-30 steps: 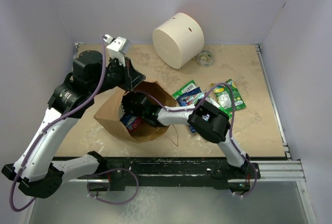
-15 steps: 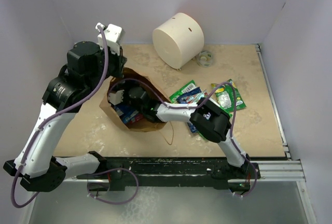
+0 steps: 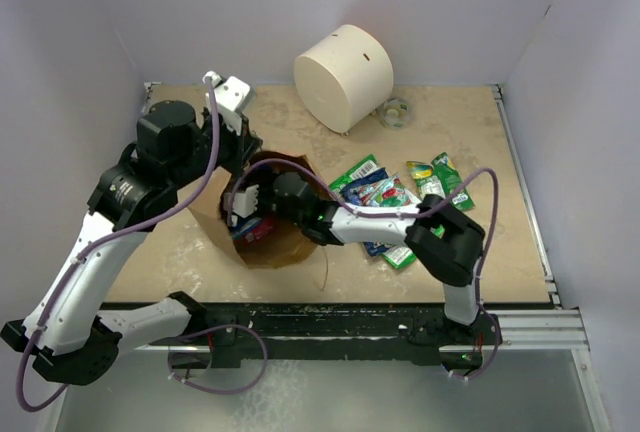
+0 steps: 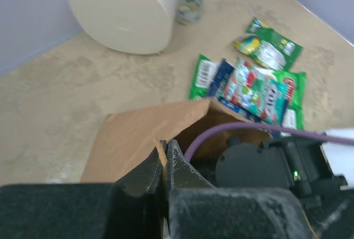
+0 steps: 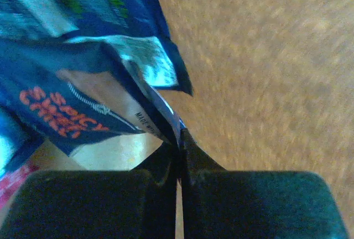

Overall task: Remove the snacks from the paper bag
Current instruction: Take out the snack from the paper bag.

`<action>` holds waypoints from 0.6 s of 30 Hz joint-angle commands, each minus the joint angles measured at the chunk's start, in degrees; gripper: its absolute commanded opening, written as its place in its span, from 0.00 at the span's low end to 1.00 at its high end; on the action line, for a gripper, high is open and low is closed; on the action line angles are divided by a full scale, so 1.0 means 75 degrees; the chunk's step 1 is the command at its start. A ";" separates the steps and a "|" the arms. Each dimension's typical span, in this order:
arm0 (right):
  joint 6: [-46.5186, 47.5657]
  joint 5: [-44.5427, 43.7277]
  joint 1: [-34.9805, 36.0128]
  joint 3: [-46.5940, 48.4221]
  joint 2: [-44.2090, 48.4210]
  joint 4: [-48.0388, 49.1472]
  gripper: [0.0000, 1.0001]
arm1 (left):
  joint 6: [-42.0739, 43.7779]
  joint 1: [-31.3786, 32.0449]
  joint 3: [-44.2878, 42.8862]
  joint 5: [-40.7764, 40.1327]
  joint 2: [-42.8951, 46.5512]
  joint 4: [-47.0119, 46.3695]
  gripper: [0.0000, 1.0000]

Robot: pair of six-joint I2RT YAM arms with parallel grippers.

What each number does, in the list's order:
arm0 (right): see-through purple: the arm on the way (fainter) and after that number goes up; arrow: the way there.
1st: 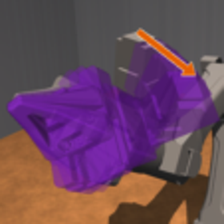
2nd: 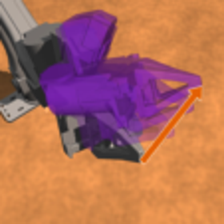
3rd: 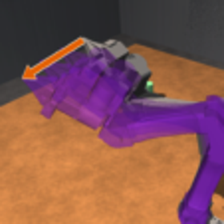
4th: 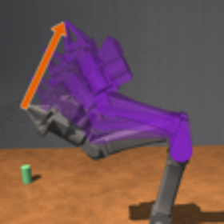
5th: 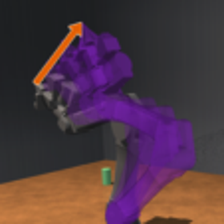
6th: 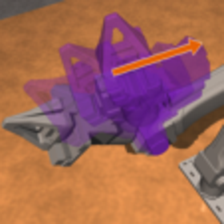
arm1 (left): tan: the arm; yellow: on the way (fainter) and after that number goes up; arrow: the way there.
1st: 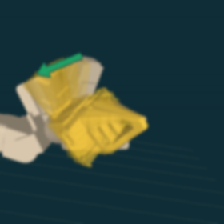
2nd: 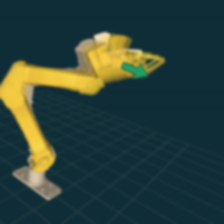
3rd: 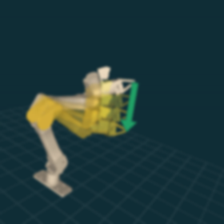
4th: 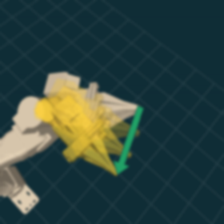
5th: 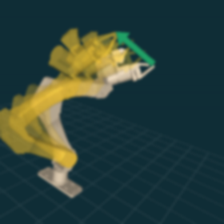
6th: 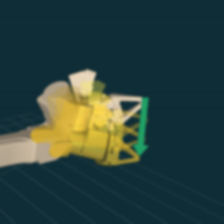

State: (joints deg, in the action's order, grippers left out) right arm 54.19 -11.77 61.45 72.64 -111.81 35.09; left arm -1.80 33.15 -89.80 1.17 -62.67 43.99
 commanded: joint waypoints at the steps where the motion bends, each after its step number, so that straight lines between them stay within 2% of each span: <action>1: -0.0056 0.1671 0.0021 -0.0714 0.1067 -0.0485 0.00 | -0.0962 0.0017 0.0700 0.1456 0.0449 -0.0682 0.00; 6: -0.0415 0.1787 0.0016 -0.1384 0.1841 -0.0928 0.00 | -0.1293 0.0010 0.1186 0.1598 0.0823 -0.0664 0.00; 10: -0.0412 0.1716 0.0020 -0.1761 0.2452 -0.1216 0.00 | -0.1405 0.0012 0.1181 0.1315 0.0938 -0.0589 0.00; 15: -0.0128 0.2183 0.0029 -0.2226 0.3109 -0.2272 0.00 | -0.1390 0.0015 0.0889 0.0984 0.0816 -0.0438 0.00; 18: 0.0163 0.2896 0.0027 -0.2322 0.3459 -0.3336 0.00 | -0.1376 0.0013 0.0808 0.0987 0.0809 -0.0464 0.00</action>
State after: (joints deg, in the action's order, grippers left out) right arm 53.15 2.79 61.45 56.29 -90.13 19.18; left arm -11.42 33.15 -81.08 9.74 -56.53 42.54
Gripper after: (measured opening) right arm 0.005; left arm 0.009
